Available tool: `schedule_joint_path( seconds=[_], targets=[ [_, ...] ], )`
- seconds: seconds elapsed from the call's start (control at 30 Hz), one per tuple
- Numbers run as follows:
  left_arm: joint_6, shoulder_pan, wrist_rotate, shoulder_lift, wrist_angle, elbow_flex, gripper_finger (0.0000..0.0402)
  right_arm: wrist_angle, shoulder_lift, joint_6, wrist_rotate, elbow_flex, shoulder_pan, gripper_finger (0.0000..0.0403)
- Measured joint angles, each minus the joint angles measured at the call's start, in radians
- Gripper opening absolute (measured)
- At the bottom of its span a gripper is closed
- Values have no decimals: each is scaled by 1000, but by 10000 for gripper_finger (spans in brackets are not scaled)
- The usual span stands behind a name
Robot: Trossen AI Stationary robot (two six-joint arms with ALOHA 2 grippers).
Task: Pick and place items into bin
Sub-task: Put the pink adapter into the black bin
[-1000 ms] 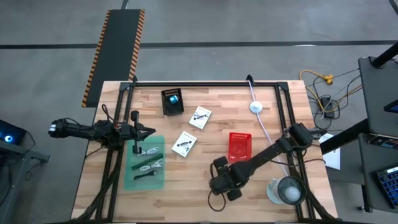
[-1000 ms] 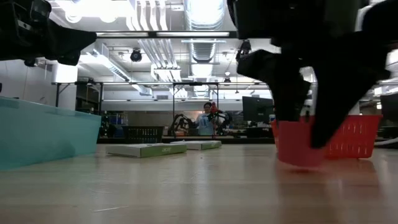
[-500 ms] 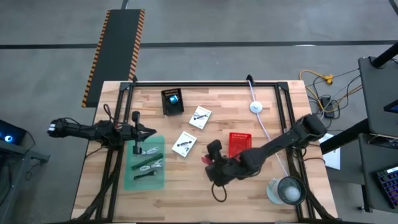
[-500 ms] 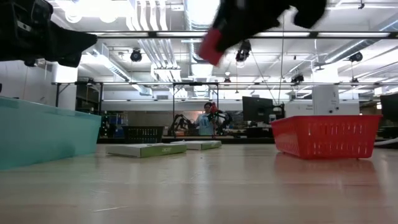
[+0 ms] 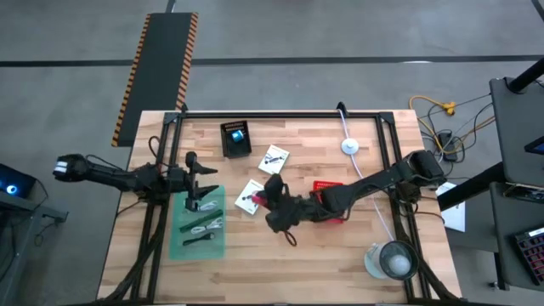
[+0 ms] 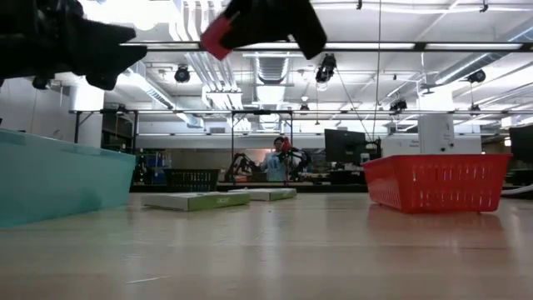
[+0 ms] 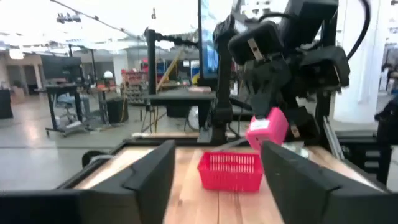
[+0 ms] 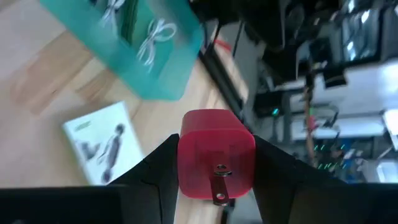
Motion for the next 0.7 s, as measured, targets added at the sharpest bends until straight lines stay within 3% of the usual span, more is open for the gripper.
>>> schedule_joint_path(
  seconds=[0.23, 0.43, 0.57, 0.7],
  targets=[
    [2, 7, 6, 220, 210, 29, 262, 106, 0, -155, -50, 1, -21, 142],
    [3, 43, 205, 430, 366, 79, 263, 161, -4, -226, -73, 2, -20, 142],
    [3, 71, 232, 562, 452, 122, 263, 162, -4, -232, -78, 2, -20, 142],
    [0, 87, 336, 682, 538, 173, 263, 162, -4, -233, -93, 1, -20, 142]
  ],
)
